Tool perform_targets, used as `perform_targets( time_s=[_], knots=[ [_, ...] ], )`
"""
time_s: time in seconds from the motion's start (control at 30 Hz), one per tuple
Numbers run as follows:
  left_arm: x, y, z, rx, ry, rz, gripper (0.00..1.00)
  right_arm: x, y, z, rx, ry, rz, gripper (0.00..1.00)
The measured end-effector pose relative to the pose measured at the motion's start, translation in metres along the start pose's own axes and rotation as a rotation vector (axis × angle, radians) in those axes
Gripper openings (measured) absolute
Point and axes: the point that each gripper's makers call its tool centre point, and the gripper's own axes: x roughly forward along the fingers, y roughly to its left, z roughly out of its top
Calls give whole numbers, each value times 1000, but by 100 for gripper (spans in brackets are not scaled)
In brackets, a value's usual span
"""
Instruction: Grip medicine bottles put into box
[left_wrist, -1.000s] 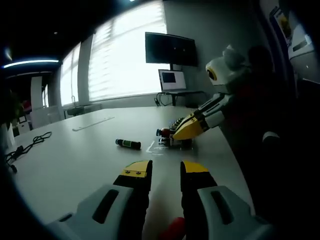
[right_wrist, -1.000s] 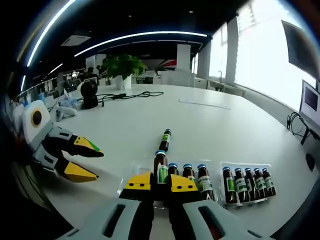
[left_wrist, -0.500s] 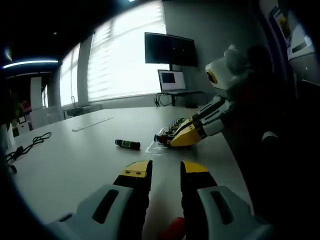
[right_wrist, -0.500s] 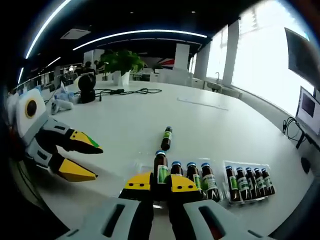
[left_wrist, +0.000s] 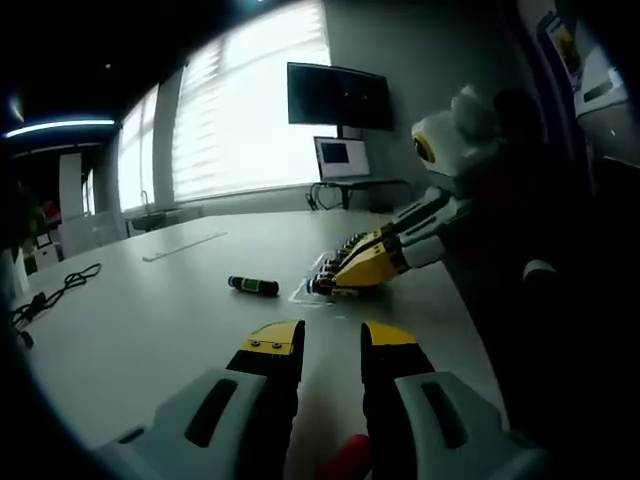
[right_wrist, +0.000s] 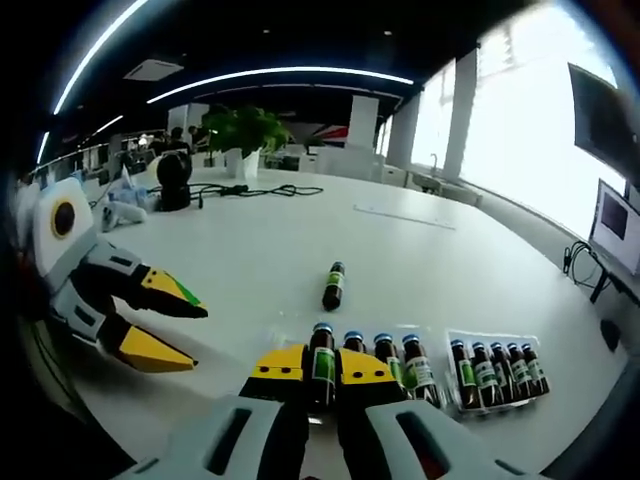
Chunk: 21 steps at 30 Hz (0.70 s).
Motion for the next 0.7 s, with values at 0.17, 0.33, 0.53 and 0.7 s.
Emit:
perform_targets(
  time_s=[0.17, 0.33, 0.53, 0.7],
  knots=[
    [0, 0, 0, 0, 0, -1, 16, -2, -5, 4, 18, -18, 5, 6],
    [0, 0, 0, 1, 0, 0, 16, -3, -8, 3, 29, -19, 33, 6],
    [0, 0, -1, 0, 2, -1, 16, -5, -10, 6, 8, -8, 95, 5],
    [0, -1, -1, -2, 2, -3, 16, -4, -8, 4, -25, 5, 121, 4]
  ],
)
